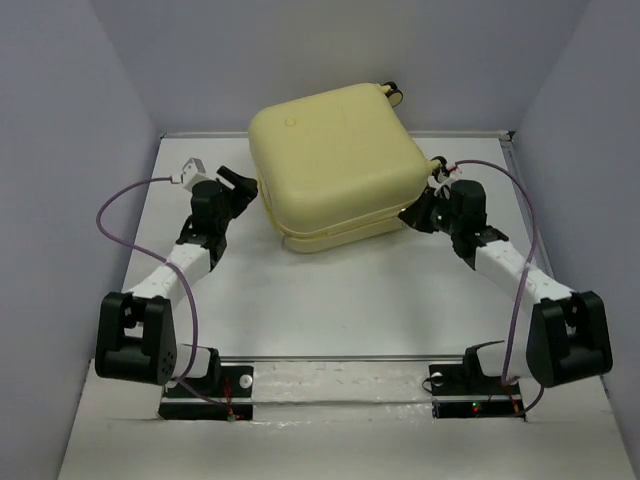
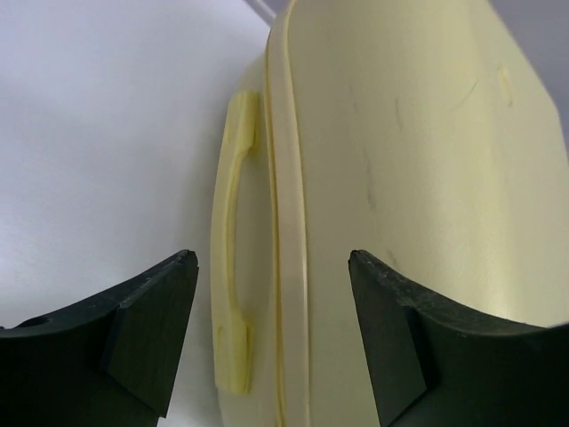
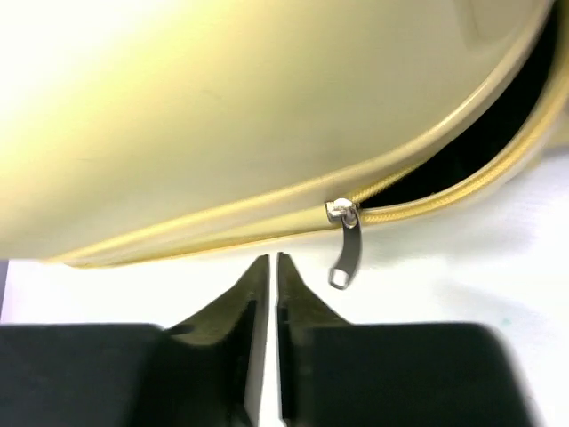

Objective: Pack the luggage

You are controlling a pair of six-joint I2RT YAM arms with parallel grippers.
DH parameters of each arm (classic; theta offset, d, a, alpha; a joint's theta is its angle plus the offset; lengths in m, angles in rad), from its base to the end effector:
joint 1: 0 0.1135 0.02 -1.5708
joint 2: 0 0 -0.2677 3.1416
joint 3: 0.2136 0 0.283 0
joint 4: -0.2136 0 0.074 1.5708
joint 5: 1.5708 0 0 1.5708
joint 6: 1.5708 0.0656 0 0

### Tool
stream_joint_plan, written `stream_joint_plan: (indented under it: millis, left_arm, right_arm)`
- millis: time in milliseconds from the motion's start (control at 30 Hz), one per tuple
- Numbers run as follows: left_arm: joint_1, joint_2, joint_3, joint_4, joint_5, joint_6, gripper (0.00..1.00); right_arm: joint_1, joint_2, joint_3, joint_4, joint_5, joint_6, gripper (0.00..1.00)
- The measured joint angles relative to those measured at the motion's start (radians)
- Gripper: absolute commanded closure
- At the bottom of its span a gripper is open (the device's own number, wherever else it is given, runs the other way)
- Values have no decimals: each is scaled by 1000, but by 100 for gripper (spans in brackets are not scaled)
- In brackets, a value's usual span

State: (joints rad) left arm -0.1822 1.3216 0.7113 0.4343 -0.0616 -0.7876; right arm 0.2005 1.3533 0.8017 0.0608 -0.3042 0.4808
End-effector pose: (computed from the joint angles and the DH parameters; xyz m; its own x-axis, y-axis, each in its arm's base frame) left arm 0.3472 -0.0599 0.2392 -0.2074 -0.6810 -0.7023 -0.0365 0.7228 -0.6901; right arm 0.3388 0.0889 0.2167 -0.6171 0.3249 -0.7167 -0.1844 0.8257 0.5331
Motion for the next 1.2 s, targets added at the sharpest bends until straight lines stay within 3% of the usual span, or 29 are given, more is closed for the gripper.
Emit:
stream_joint_plan:
  millis: [33, 67, 133, 233, 400, 733, 1033, 1067, 1100, 1167, 1200]
  left_arm:
    - [23, 19, 38, -16, 11, 1, 20]
    - [45, 50, 97, -36, 37, 2, 20]
    - [74, 103, 186, -40, 86, 5, 21]
    - [96, 115, 196, -30, 139, 0, 33]
    - [126, 123, 68, 23, 238, -45, 52]
    - [138, 306, 63, 47, 373, -68, 46]
    - [135, 521, 193, 126, 431, -86, 50]
    - [132, 534, 200, 139, 435, -88, 53]
    - [130, 541, 204, 150, 435, -88, 70]
    - [126, 549, 207, 180, 440, -100, 92]
    - [120, 550, 207, 196, 432, -98, 94]
  right_arm:
    - [0, -46, -16, 16, 24, 4, 68]
    - [0, -99, -39, 33, 51, 6, 54]
    - [-3, -159, -66, 46, 85, 10, 45]
    - [-5, -225, -84, 39, 136, 11, 45]
    - [-5, -290, -106, 34, 151, 10, 46]
    - [-5, -365, -170, 14, 142, 9, 47]
    - [-5, -367, -224, 12, 124, 18, 49]
    - [-5, -367, -226, 13, 121, 21, 54]
    - [-5, -367, -227, 14, 119, 22, 58]
    - [-5, -362, -227, 17, 113, 24, 74]
    - [-5, -354, -227, 20, 112, 26, 77]
